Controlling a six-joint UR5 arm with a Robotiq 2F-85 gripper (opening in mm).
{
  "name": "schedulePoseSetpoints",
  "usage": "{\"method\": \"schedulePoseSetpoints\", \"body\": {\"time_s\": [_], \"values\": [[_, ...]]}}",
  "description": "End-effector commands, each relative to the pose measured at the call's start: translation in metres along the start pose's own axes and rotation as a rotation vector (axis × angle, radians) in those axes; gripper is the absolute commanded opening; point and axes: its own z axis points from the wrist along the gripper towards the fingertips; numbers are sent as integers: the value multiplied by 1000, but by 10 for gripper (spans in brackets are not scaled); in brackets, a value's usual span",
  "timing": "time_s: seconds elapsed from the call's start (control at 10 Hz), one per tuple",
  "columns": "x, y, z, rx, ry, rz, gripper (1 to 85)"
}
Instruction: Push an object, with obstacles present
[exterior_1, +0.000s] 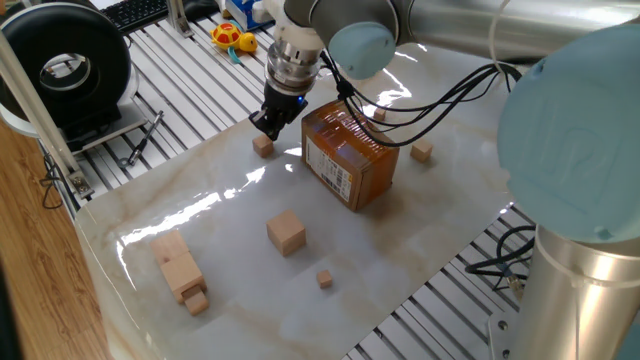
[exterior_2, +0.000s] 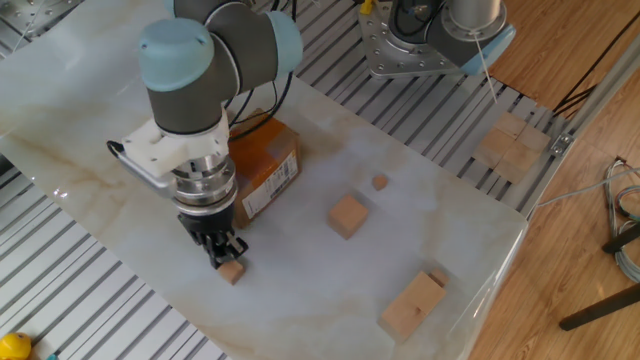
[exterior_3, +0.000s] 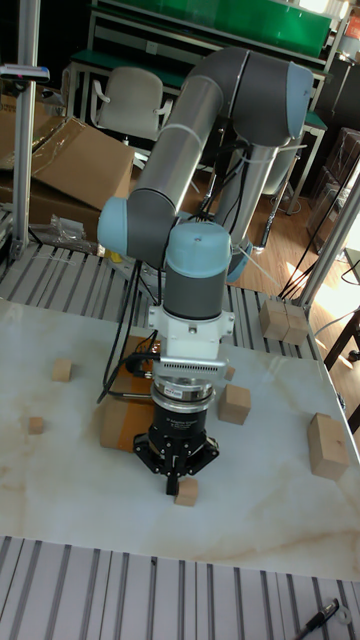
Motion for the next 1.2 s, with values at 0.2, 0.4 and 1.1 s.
{"method": "schedulePoseSetpoints", "body": {"time_s": [0.2,0.4,1.1], "values": [[-2,19,3,-14,-20,17,13],[4,42,4,-17,-23,42,13],[12,49,-3,5,4,-32,13]]}}
